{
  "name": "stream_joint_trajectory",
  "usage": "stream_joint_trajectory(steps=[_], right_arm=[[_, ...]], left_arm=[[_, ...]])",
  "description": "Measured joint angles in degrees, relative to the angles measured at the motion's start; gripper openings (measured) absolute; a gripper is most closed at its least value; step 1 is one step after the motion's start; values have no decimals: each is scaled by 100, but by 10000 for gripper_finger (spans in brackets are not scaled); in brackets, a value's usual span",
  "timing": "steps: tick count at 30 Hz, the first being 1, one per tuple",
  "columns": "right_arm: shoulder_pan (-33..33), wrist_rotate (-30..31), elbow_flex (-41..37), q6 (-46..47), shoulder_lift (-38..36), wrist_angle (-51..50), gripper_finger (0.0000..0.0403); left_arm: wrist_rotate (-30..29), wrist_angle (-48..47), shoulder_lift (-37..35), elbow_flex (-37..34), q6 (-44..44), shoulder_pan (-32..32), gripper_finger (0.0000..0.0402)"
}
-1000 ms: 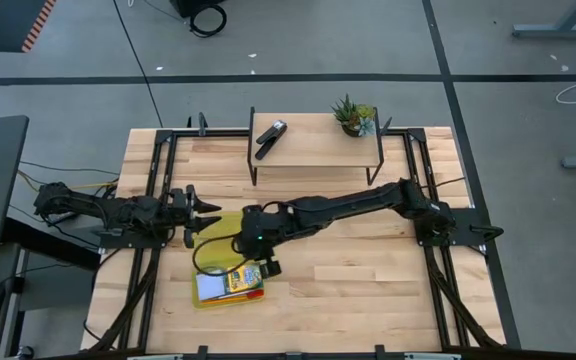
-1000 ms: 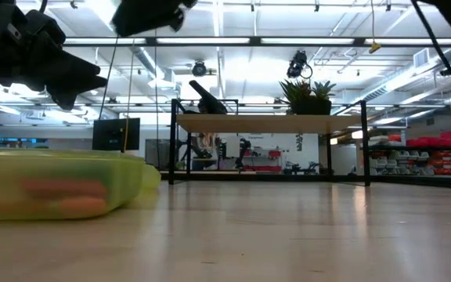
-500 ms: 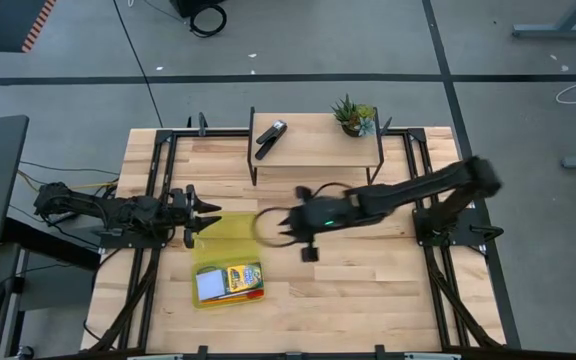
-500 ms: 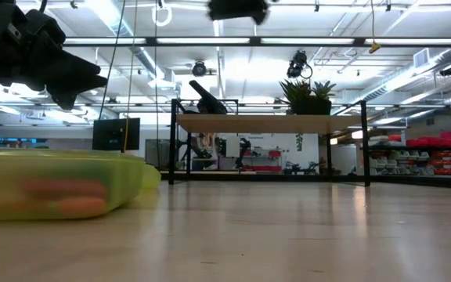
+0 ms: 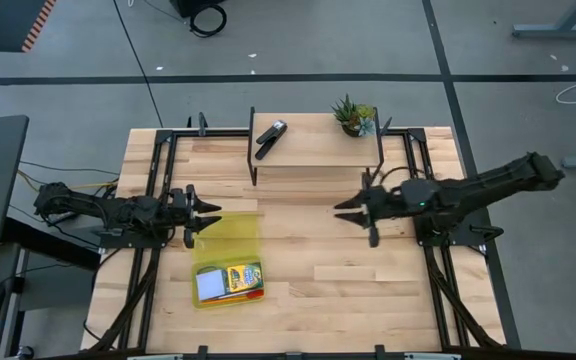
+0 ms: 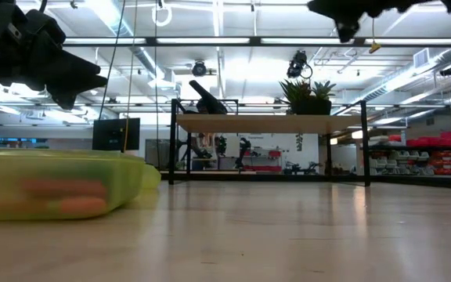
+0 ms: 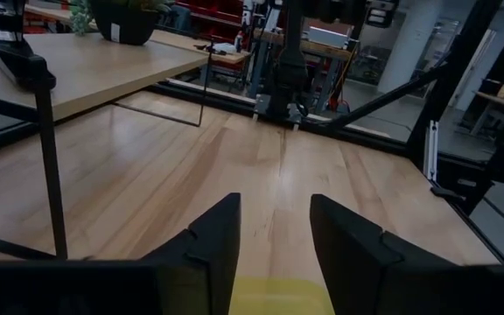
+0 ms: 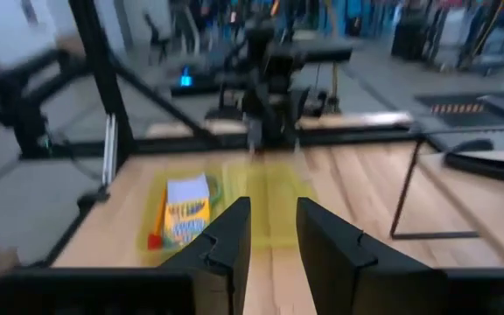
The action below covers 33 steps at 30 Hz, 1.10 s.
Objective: Pack school essentials
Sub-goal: Return to Home Position
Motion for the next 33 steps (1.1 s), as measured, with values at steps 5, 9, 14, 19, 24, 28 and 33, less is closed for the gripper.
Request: stream_joint_trajectory(steps=[5, 9, 14, 19, 24, 28, 33], right_arm=[[1, 105, -805, 55, -1020, 275, 101], [-2, 280, -1225, 8, -1670, 319, 101], [-35, 280, -1802, -81, -2521, 318, 101], [-285, 280, -2366, -53, -3446, 310, 101], [-500, 268, -2832, 32, -4237, 306, 101], [-547, 263, -3191, 25, -4680, 306, 101], [-632, 600, -3330, 202, -4993, 181, 101]], left_arm=[[-1, 0, 0, 0, -3, 1, 153], [-2, 0, 0, 0, -4, 0, 149], [-2, 0, 0, 0, -3, 1, 144], [-2, -2, 0, 0, 0, 0, 149], [-2, -2, 0, 2, -4, 2, 153], [-2, -2, 0, 2, -3, 2, 149], [-2, -2, 0, 2, -2, 1, 145]])
